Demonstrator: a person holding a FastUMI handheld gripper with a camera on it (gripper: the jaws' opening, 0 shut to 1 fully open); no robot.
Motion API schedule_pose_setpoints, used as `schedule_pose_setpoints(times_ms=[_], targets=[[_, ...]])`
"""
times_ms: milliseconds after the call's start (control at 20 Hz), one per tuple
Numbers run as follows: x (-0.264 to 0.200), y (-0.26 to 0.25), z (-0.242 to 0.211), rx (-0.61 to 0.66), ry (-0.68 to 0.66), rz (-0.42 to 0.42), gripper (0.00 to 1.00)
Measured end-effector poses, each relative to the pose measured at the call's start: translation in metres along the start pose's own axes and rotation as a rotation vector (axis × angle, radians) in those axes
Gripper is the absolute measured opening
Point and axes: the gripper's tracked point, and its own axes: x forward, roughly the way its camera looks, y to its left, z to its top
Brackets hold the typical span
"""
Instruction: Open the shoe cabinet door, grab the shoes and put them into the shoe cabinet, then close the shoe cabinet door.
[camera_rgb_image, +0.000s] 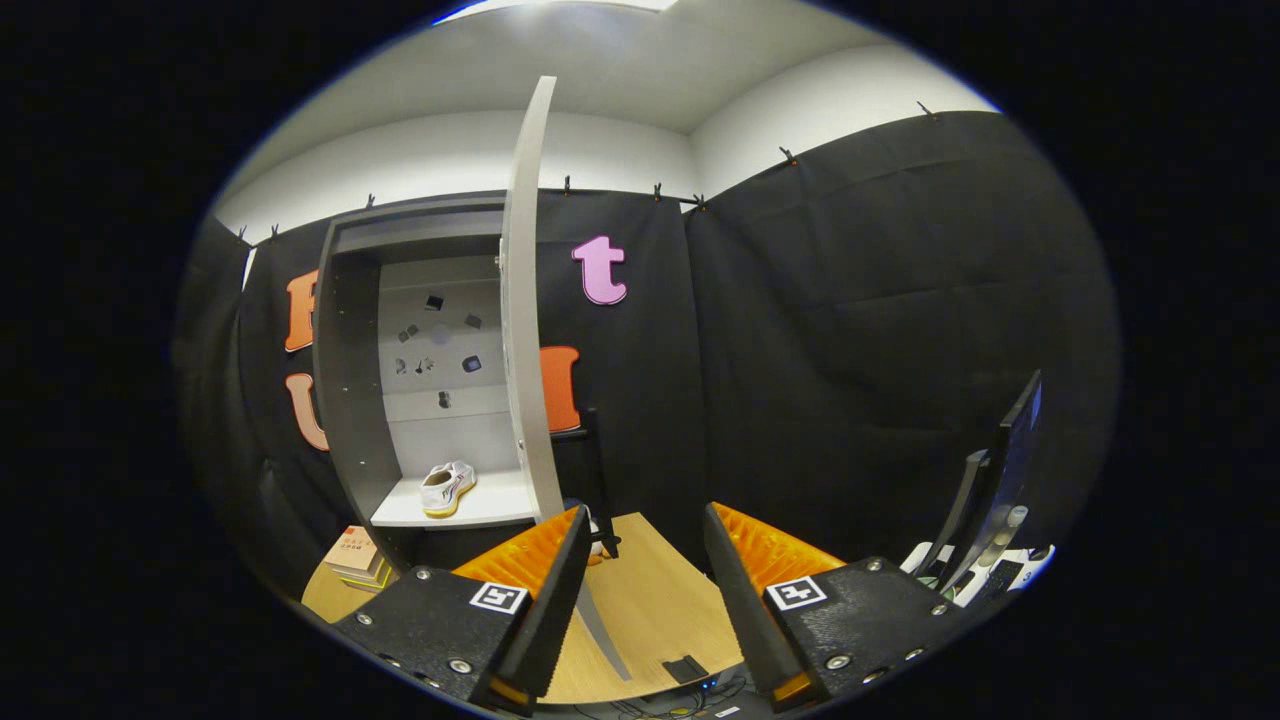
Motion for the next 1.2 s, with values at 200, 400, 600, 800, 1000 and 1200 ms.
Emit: schedule_pose_setpoints(times_ms=[200, 400, 600, 800, 1000, 1200], targets=[[0.019, 0.001, 0.000, -0.013, 0.012, 0.020, 0.74], [0.033, 0.006, 0.000, -0.014, 0.014, 0.041, 0.74], [0.038, 0.013, -0.005, -0.035, 0.019, 0.060, 0.75], [0.037, 0.014, 0.000, -0.112, 0.002, 0.046, 0.76], [0.032, 0.025, -0.003, -0.051, 0.026, 0.087, 0.74], [0.027, 0.039, -0.007, -0.026, 0.020, 0.105, 0.72]])
